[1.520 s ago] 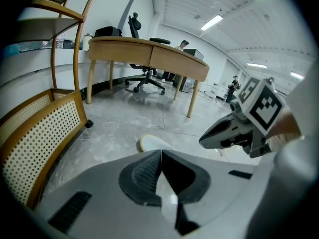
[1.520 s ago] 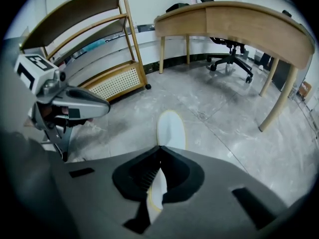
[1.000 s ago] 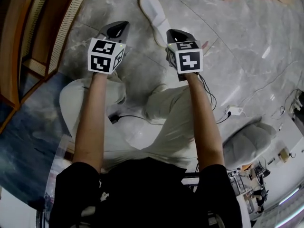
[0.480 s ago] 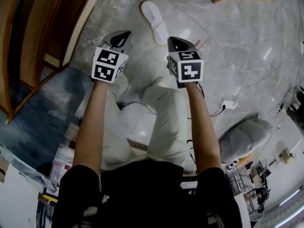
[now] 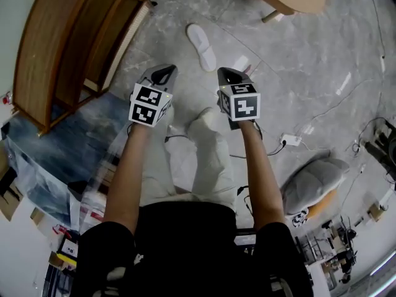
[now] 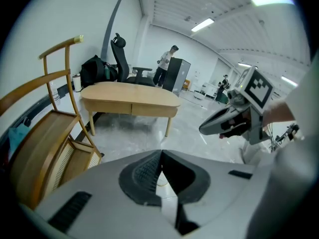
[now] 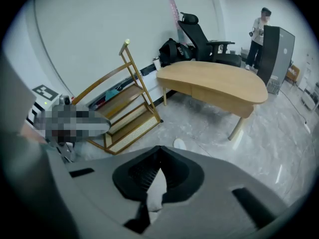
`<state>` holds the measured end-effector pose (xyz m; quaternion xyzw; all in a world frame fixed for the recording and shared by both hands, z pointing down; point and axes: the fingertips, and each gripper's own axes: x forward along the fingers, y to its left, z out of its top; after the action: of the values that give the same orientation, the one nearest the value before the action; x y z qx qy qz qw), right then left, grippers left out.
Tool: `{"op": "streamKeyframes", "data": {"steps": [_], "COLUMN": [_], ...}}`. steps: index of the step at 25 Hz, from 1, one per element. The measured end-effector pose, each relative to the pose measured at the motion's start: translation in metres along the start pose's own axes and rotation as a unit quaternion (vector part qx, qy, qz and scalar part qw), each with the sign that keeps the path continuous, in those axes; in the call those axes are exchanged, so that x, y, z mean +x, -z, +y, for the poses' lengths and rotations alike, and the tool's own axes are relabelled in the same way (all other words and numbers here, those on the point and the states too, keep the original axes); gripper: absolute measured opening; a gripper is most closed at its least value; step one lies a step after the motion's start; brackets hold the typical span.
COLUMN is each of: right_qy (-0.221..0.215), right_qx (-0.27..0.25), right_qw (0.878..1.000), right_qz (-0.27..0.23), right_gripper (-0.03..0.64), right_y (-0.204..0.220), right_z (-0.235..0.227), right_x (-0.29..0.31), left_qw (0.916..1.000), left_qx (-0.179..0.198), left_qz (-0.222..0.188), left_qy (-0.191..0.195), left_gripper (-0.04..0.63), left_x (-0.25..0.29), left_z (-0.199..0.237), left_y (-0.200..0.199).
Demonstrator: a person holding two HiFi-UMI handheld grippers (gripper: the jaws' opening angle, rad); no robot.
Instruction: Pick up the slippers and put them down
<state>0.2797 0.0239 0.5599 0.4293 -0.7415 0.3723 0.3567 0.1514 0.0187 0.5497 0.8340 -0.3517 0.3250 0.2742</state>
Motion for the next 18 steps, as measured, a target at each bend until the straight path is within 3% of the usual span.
{"op": "streamKeyframes", "data": {"steps": [7, 11, 18], "right_qy": [-0.002, 0.005, 0.013], "right_qx": [-0.009, -0.030, -0.071], "right_qw": [1.000, 0.998, 0.994], "right_qz": [-0.027, -0.050, -0.084], "right_gripper": [-0.001, 0.000, -0.001], "right_y": [-0.043, -0.066, -0.094], "right_z": [0.021, 0.037, 0.069], "right_x": [-0.082, -0.124, -0.181], "left_qw": [0.9995, 0.9982, 0.9960], "left_qx": [0.023, 0.043, 0.044], "left_qz": [-0.019, -0.040, -0.075], "left_qy": [0.008, 0.012, 0.019], "left_gripper": [0.006, 0.006, 0.006], "left_x": [-0.068, -0.104, -0.164], "left_z": [-0.037, -0.058, -0.084], "left_y": [-0.060, -0.079, -0.106]}}
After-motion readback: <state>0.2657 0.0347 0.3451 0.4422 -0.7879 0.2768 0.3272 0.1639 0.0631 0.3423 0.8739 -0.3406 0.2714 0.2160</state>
